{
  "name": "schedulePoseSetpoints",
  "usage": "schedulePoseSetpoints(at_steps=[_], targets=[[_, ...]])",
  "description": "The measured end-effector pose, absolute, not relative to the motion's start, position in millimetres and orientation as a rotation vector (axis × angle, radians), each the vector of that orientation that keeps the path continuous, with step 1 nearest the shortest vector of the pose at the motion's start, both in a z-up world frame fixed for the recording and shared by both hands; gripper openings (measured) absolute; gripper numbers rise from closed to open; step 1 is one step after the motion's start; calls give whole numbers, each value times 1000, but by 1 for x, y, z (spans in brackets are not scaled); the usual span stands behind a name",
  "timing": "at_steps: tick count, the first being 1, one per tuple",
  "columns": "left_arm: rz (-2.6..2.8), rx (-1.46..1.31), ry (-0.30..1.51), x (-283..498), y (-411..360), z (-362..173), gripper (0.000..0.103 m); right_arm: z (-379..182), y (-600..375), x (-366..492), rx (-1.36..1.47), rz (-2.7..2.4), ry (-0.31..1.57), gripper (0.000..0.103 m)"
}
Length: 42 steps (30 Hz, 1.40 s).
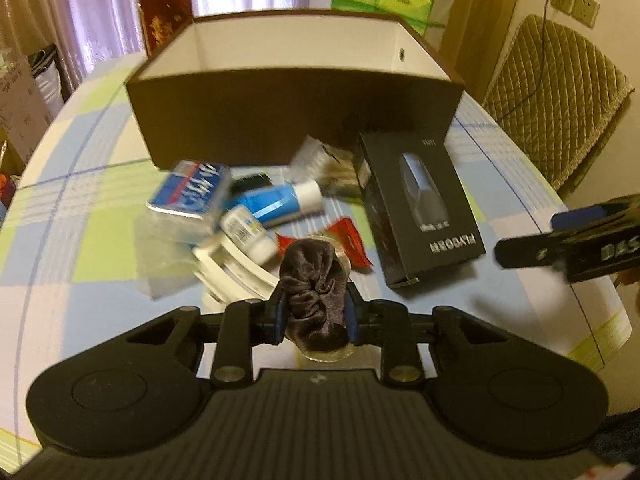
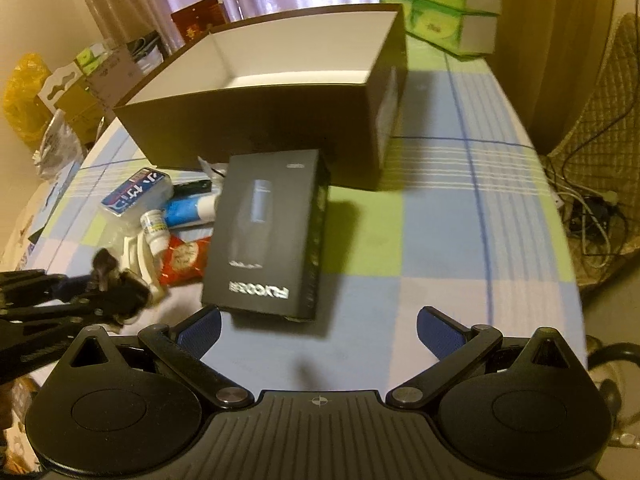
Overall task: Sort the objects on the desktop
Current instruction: 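Grasp the brown scrunchie with the left tool while the right tool grasps the black FLYCO box, then carry the scrunchie and the FLYCO box with both tools into the open box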
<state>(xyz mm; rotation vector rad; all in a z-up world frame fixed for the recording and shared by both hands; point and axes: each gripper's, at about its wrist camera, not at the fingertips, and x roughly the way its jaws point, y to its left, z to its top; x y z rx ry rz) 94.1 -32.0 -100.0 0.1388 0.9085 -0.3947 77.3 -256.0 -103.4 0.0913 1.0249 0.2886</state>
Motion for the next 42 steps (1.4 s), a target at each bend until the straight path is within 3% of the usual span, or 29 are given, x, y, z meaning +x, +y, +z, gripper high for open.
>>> schedulePoseSetpoints(at_steps=[22, 29, 42], targets=[[-439, 196, 868, 159, 18, -70, 23, -131, -180, 132, 40, 150, 991, 101], [-482, 202, 874, 173, 29, -74, 23, -141, -166, 141, -38, 92, 1000, 77], [-551, 195, 835, 198, 36, -64, 23, -87, -178, 125, 67, 76, 938, 76]])
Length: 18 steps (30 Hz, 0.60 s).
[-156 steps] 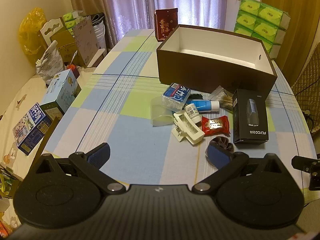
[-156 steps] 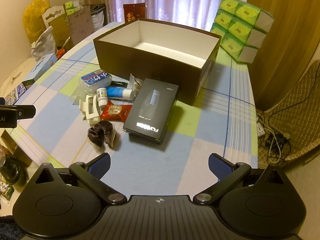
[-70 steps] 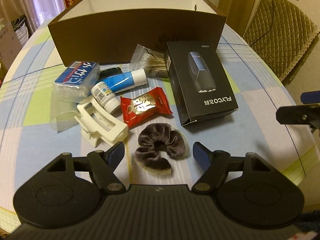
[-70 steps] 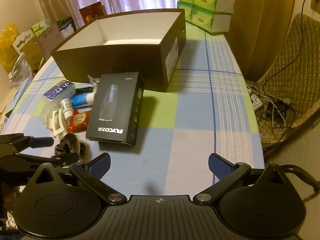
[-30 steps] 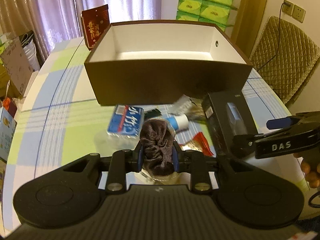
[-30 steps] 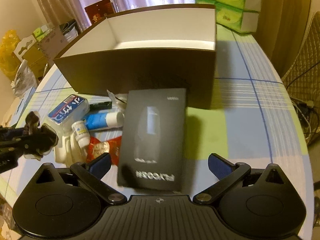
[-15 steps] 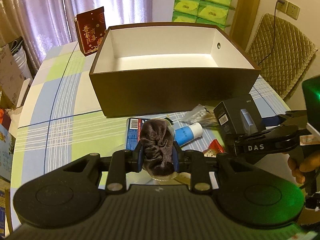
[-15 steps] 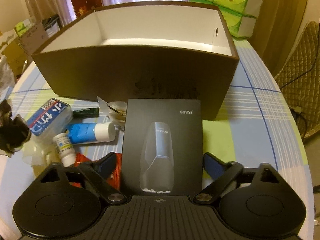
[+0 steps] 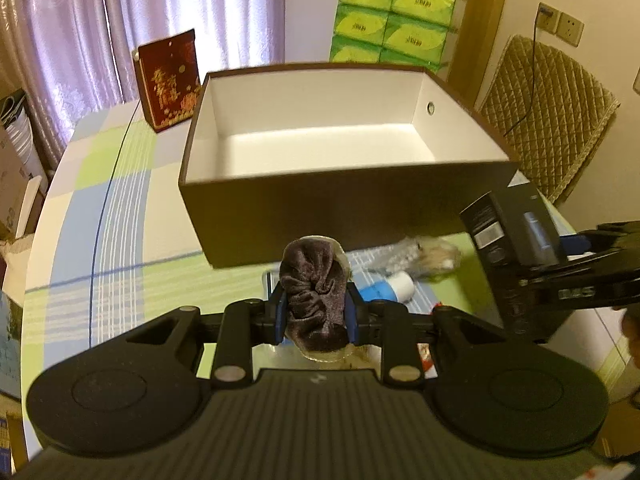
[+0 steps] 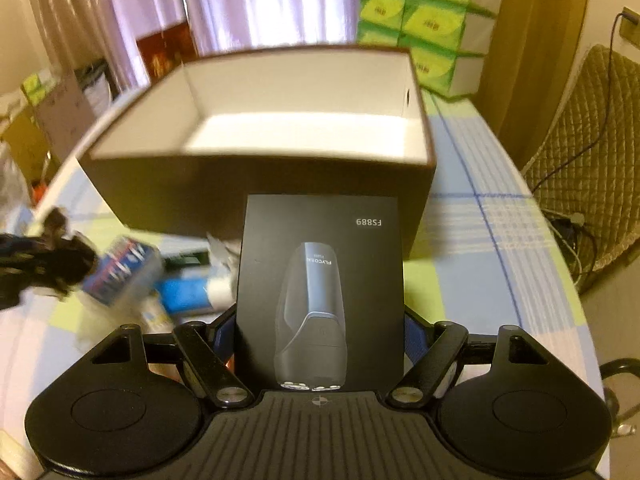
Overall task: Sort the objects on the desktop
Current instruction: 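Carry the scrunchie and the FLYCO box with both tools into the open box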
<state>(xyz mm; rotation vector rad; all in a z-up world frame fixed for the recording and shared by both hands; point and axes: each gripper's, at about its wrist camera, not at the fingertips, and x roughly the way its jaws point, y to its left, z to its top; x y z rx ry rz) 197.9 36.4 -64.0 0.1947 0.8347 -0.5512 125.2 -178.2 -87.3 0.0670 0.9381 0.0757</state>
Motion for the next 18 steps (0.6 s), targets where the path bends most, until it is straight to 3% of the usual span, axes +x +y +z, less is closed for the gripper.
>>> schedulePoseSetpoints(at_steps=[9, 18], targets=[[-611, 162, 769, 232, 23, -38, 23, -26, -174, 153, 131, 93, 822, 76], [-568, 152, 710, 306, 4, -22, 23, 0, -167, 229, 99, 82, 733, 76]])
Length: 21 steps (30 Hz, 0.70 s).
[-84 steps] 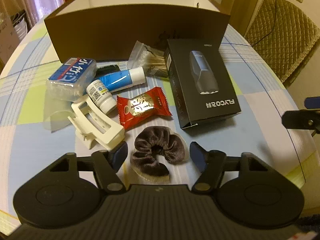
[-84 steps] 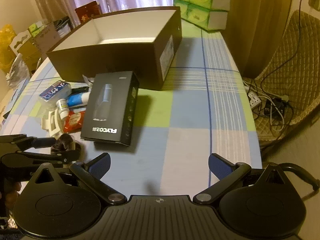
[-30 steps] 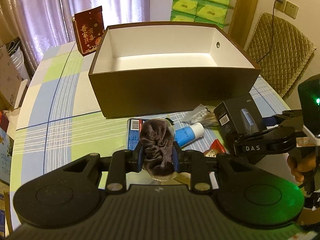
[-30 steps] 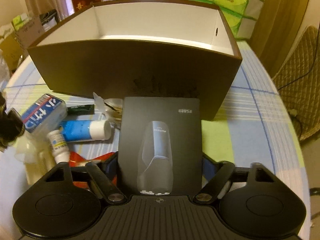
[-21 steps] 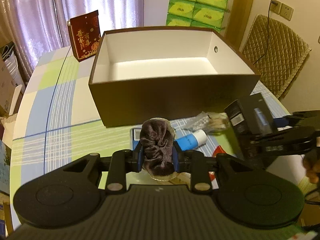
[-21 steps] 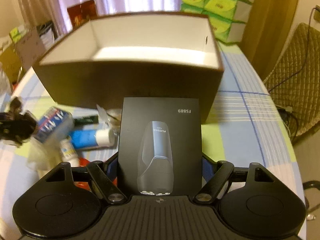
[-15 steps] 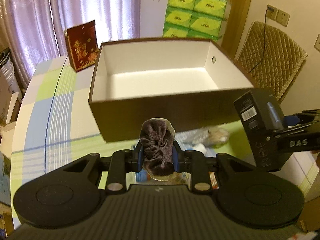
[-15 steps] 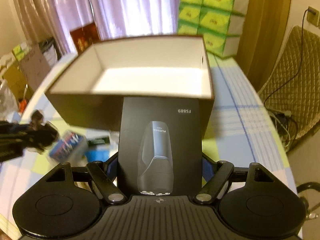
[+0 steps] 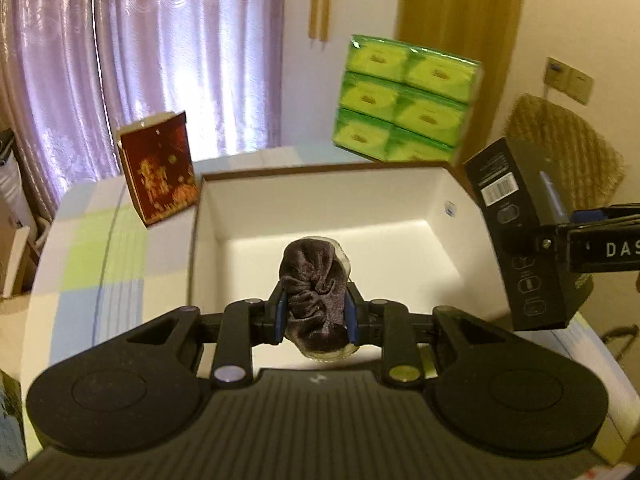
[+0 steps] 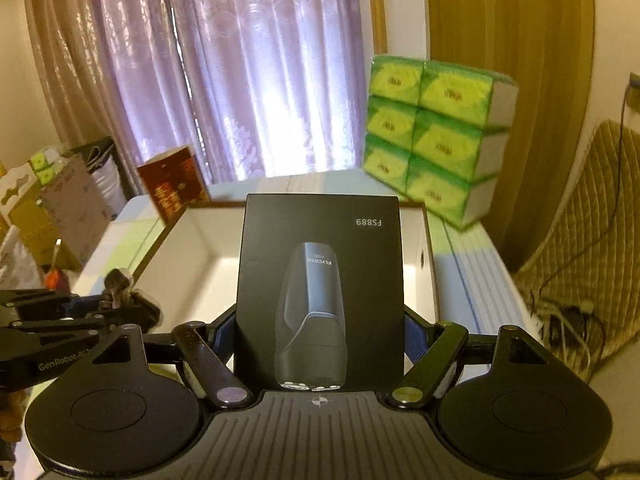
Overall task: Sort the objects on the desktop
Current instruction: 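Carry the scrunchie and the FLYCO box with both tools into the open box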
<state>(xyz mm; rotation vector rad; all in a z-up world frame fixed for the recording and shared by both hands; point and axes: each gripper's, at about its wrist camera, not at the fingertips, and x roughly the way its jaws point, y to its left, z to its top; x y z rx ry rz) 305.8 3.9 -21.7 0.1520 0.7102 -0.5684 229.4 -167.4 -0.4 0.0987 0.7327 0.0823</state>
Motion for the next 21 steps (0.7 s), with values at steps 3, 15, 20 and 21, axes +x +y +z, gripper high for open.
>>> schedulePoseSetpoints(at_steps=[3, 15, 20, 21], targets=[[-545, 158, 729, 333, 0, -27, 23, -8, -167, 255, 91, 66, 754, 76], [-492, 244, 902, 386, -19, -88, 24, -69, -181, 311, 33, 1, 925, 76], [-500, 306, 955, 391, -28, -111, 25, -85, -183, 316, 8, -9, 966, 76], [-501, 319, 964, 392, -31, -115, 25, -86, -183, 317, 6, -9, 973, 76]])
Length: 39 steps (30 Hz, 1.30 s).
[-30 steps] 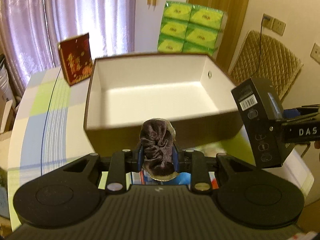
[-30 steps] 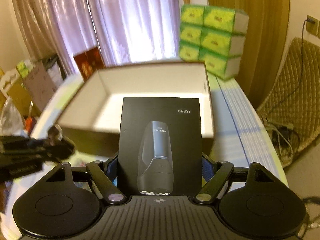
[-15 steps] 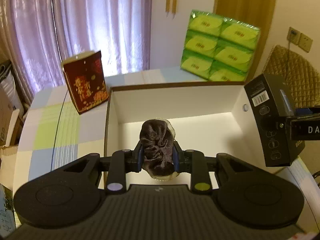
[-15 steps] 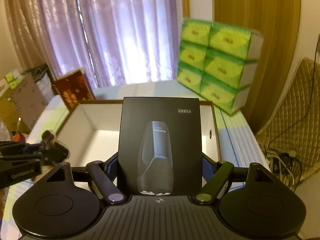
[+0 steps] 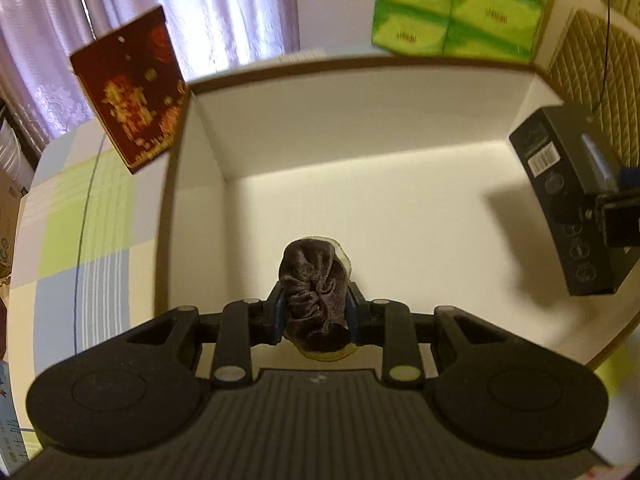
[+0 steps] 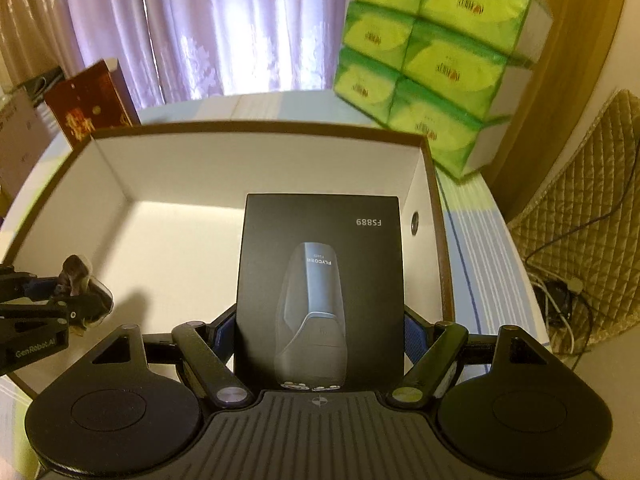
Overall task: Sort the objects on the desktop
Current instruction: 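Carry the scrunchie and the FLYCO box with both tools into the open box, then open the left tool to drop the scrunchie while the right tool releases the FLYCO box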
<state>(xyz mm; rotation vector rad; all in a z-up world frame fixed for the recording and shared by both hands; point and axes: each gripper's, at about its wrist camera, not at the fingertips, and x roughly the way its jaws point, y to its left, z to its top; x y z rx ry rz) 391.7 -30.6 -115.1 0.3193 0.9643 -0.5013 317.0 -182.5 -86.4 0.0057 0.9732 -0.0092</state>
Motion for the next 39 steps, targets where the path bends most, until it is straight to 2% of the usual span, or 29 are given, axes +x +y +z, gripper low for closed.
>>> schedulePoseSetpoints(at_steps=[12, 15, 17, 20, 29, 31, 33, 35, 39], targets=[[-526, 348, 991, 391, -36, -125, 37, -100, -175, 322, -63, -2, 1022, 76], [-534, 343, 992, 392, -38, -125, 42, -102, -173, 323, -71, 3, 1029, 76], [-545, 340, 993, 390, -39, -125, 53, -103, -171, 324, -85, 4, 1035, 76], [-547, 342, 991, 389, -41, -124, 59, -105, -170, 325, -103, 7, 1043, 76], [-558, 332, 987, 389, -41, -120, 66, -107, -168, 325, -156, 34, 1049, 76], [-560, 330, 983, 389, -41, -119, 66, -106, -169, 324, -159, 46, 1044, 78], [-560, 326, 977, 388, -41, -118, 66, -104, -171, 321, -152, 69, 1036, 88], [-562, 315, 974, 388, -40, -114, 68, -100, -173, 316, -145, 79, 1022, 92], [-573, 292, 960, 382, -38, -105, 73, -94, -176, 306, -123, 101, 1012, 96]])
